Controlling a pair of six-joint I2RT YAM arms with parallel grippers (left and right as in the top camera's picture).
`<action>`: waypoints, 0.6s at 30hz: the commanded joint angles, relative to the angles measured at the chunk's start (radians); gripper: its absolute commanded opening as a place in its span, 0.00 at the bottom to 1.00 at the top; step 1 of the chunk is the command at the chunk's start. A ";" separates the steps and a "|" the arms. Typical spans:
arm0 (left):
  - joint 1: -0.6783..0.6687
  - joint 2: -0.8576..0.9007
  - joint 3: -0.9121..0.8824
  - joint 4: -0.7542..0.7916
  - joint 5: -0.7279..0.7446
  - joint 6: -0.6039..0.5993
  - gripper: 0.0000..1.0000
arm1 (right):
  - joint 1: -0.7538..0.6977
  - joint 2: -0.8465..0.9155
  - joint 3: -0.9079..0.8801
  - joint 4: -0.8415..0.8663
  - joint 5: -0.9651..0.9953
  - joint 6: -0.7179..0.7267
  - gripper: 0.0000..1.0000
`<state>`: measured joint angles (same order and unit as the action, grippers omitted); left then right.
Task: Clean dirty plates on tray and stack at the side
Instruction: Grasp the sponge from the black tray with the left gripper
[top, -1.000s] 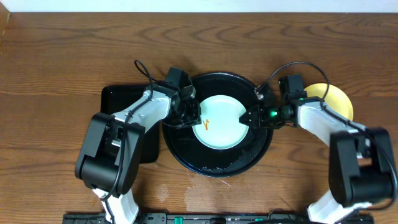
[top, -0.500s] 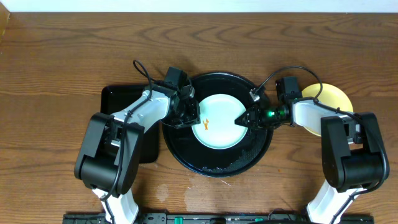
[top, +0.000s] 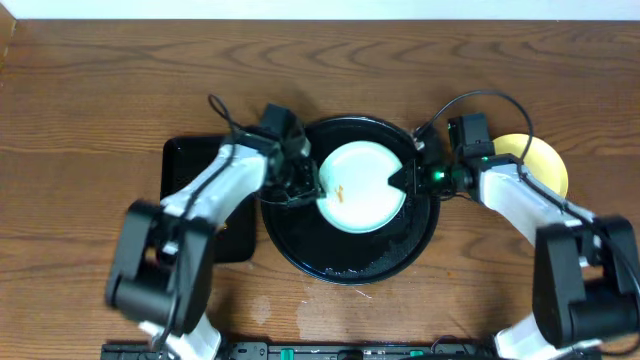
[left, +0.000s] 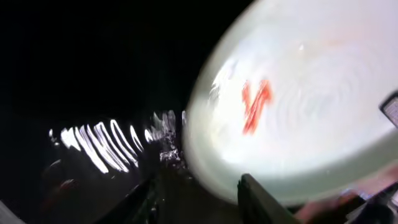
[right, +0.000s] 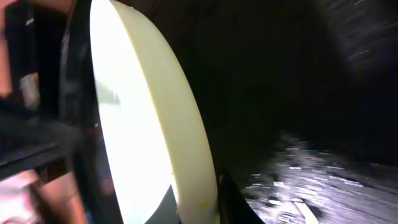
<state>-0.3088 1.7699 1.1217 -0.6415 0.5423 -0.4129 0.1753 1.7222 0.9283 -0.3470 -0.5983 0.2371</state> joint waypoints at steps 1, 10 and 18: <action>0.048 -0.130 0.028 -0.050 -0.092 0.023 0.45 | 0.026 -0.059 0.006 -0.012 0.182 -0.007 0.01; 0.175 -0.247 -0.002 -0.264 -0.544 -0.018 0.50 | 0.108 -0.090 0.006 -0.024 0.258 -0.036 0.01; 0.308 -0.183 -0.168 -0.137 -0.632 -0.065 0.50 | 0.108 -0.090 0.006 -0.028 0.258 -0.036 0.01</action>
<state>-0.0360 1.5570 0.9970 -0.8005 -0.0078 -0.4538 0.2783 1.6409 0.9283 -0.3771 -0.3534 0.2176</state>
